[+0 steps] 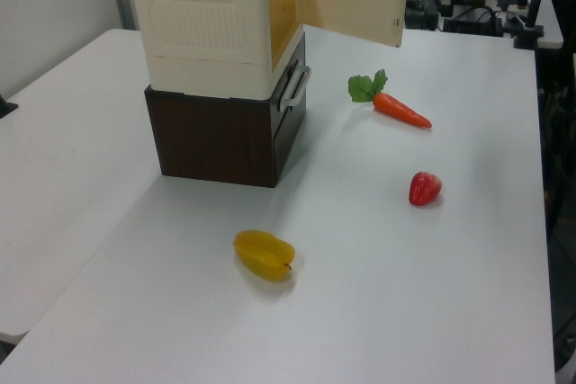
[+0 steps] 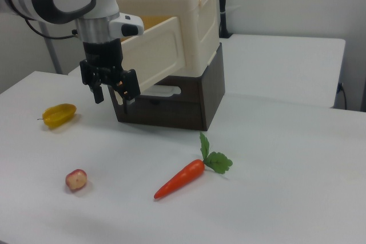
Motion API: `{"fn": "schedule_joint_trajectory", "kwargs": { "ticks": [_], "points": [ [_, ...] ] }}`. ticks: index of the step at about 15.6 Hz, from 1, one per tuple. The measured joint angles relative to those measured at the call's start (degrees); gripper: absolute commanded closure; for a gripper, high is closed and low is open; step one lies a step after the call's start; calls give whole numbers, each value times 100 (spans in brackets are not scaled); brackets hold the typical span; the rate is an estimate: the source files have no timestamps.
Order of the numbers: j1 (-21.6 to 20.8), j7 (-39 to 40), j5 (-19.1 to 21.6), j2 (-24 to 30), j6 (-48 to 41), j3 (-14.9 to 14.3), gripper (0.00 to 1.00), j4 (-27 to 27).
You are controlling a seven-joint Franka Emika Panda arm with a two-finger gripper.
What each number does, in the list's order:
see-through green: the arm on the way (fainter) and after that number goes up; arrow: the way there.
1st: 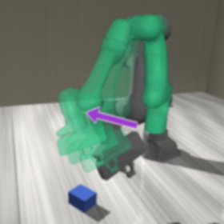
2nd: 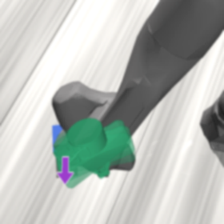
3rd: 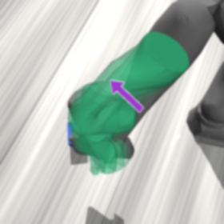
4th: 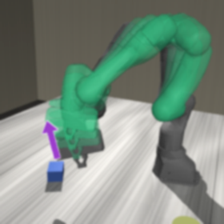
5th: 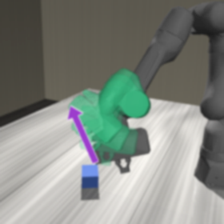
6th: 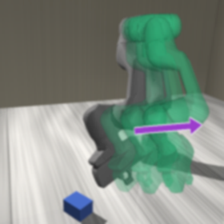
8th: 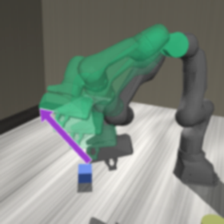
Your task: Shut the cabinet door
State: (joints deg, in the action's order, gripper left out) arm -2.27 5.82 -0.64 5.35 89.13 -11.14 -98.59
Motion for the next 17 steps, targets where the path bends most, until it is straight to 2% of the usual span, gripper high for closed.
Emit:
{"fn": "schedule_joint_trajectory", "kwargs": {
  "ticks": [11, 12, 15, 17],
  "points": [
    [39, -1, 0, 38, 3, -42, 0, 10],
    [51, 0, 0, 40, 9, -42, 6, 10],
    [55, 48, 0, 40, 34, -42, 48, 10],
    [55, 255, 0, 40, 36, -42, 65, 9]
  ]
}}
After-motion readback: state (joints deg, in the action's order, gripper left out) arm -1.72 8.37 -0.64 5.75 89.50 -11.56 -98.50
